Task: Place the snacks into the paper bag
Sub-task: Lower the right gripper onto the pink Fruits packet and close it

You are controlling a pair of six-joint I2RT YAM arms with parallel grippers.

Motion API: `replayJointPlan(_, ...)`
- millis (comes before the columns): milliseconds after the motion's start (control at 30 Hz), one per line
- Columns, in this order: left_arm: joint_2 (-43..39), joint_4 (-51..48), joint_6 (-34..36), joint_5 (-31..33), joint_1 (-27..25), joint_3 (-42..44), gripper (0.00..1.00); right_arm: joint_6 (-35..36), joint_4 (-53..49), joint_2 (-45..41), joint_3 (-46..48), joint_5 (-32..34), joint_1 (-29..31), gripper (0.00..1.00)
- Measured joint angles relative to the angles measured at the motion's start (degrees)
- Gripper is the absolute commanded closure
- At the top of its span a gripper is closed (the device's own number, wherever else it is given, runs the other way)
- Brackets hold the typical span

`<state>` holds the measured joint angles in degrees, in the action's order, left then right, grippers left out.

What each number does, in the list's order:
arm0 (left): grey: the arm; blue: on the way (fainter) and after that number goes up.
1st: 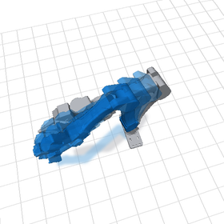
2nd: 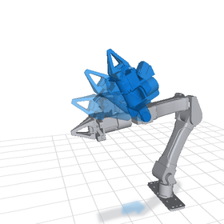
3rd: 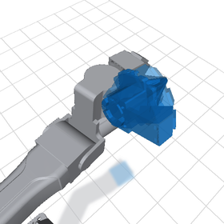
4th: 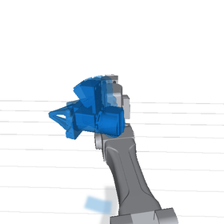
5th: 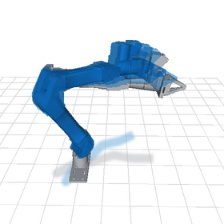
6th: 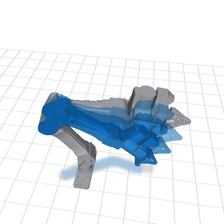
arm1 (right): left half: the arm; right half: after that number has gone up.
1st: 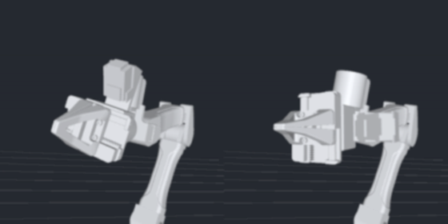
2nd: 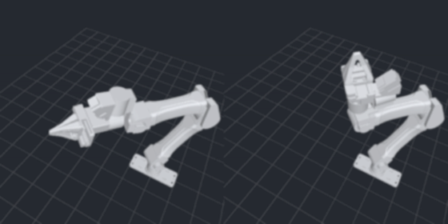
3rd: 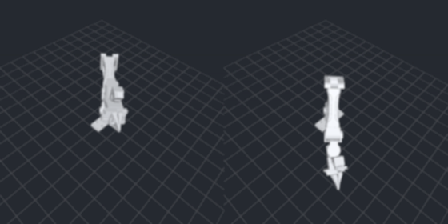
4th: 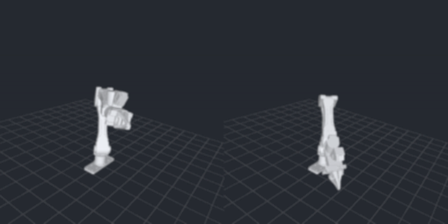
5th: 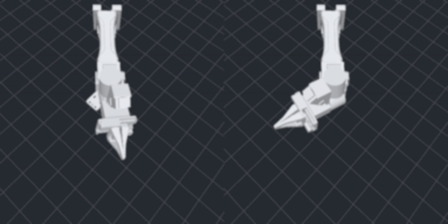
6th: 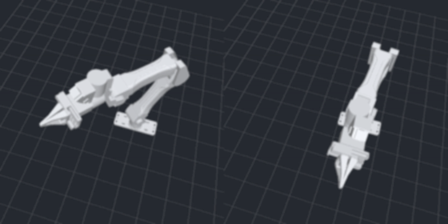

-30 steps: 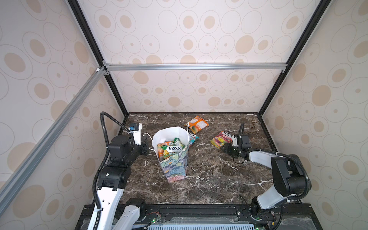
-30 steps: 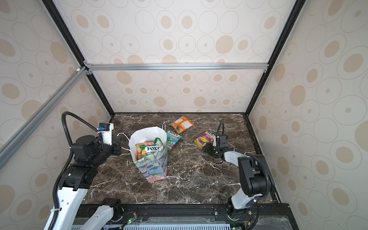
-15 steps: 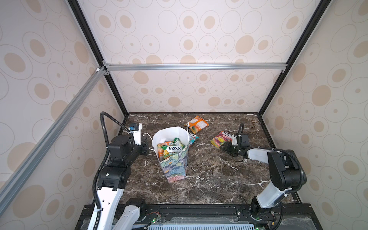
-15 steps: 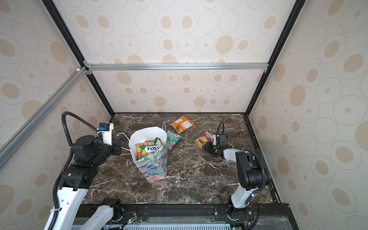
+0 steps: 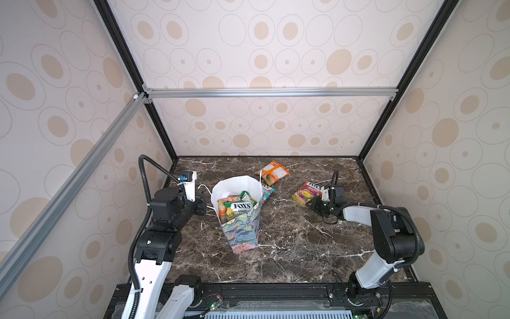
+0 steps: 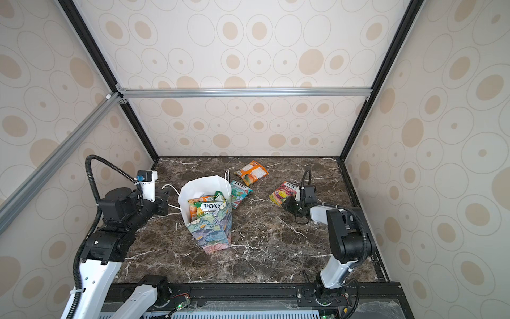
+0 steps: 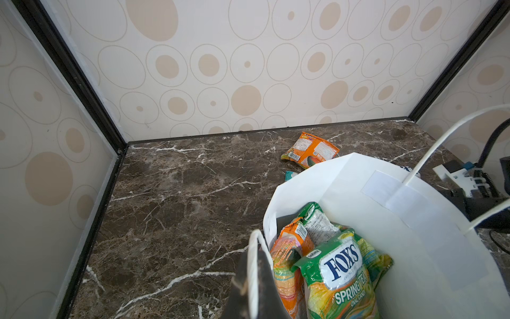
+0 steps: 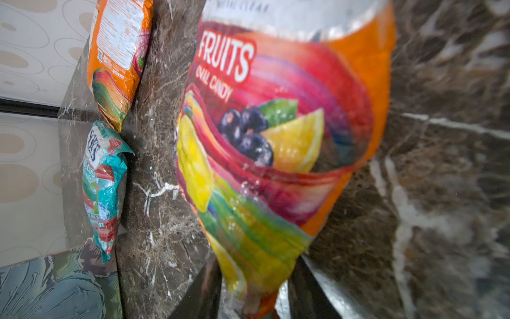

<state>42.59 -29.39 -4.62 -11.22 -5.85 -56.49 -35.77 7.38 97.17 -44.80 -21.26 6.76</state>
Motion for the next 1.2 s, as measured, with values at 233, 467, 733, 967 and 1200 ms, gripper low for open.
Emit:
replayJointPlan(233, 0.0, 0.0, 0.0, 0.0, 0.0, 0.0, 1.0, 0.0, 0.3, 0.0, 0.0, 0.0, -0.1, 0.78)
replayJointPlan(467, 0.0, 0.0, 0.0, 0.0, 0.0, 0.0, 1.0, 0.1, 0.4, 0.0, 0.0, 0.0, -0.1, 0.87)
replayJointPlan(733, 0.0, 0.0, 0.0, 0.0, 0.0, 0.0, 1.0, 0.2, 0.3, -0.2, 0.0, 0.0, -0.2, 0.99)
replayJointPlan(967, 0.0, 0.0, 0.0, 0.0, 0.0, 0.0, 1.0, 0.2, -0.6, -2.0, 0.3, 0.0, -0.1, 1.0)
replayJointPlan(1200, 0.0, 0.0, 0.0, 0.0, 0.0, 0.0, 1.0, 0.7, -2.5, -4.0, 0.5, -0.2, -0.2, 1.0)
